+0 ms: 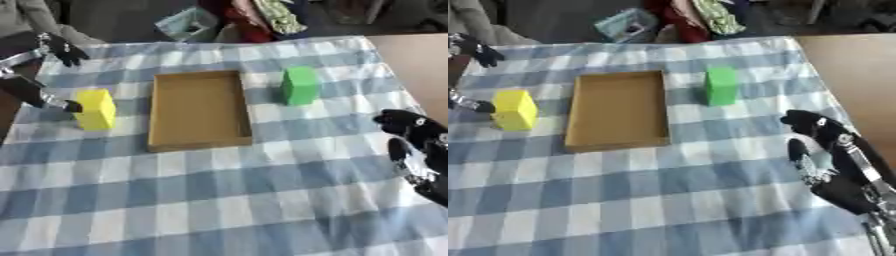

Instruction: Pick up objects on the table and place them in the box.

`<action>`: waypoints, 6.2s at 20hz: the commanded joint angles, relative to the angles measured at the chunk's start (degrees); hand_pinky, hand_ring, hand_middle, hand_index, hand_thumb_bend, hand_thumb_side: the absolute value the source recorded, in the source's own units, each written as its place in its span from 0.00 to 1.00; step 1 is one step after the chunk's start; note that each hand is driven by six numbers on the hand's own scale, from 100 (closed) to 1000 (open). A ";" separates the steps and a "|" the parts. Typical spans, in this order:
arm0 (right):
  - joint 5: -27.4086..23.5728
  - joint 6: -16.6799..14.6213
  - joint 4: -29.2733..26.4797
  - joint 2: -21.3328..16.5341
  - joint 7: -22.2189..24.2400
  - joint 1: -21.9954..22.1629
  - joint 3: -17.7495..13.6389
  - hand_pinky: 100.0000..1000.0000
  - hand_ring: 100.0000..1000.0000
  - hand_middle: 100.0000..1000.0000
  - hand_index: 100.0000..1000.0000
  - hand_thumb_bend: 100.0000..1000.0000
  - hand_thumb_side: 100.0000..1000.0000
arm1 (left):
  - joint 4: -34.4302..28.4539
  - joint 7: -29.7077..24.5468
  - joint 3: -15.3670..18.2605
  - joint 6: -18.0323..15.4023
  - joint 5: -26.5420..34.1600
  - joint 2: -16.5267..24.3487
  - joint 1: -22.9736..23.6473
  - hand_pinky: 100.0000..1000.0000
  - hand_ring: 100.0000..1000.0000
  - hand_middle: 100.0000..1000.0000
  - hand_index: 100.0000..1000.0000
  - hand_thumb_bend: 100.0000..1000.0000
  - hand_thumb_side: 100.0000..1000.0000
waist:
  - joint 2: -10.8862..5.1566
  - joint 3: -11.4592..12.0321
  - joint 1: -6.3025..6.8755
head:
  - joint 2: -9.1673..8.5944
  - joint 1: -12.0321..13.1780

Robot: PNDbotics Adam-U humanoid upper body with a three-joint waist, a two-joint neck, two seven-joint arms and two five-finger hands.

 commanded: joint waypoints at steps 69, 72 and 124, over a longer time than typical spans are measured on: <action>-1.32 -0.56 -0.51 -0.77 1.70 -1.83 0.44 0.88 0.87 0.76 0.88 0.00 0.53 | -9.10 -3.05 -9.89 -4.40 -1.45 -8.60 -4.72 0.55 0.40 0.36 0.65 0.42 0.27 | 0.63 -4.22 0.84 | -0.67 1.37; -1.31 -0.56 -0.51 -0.76 1.72 -1.83 0.39 0.88 0.87 0.76 0.88 0.00 0.53 | -9.07 -3.73 -10.14 -4.84 -2.05 -8.86 -4.39 0.59 0.48 0.46 0.71 0.46 0.33 | 0.69 -4.14 0.80 | -0.63 1.33; 16.22 -17.21 42.85 -22.51 10.91 -36.64 -0.58 0.89 0.97 0.88 0.94 0.12 0.48 | -55.85 -8.48 6.11 22.93 52.44 -9.48 17.42 0.63 0.47 0.46 0.68 0.13 0.32 | 1.98 15.99 -7.68 | -5.21 -10.22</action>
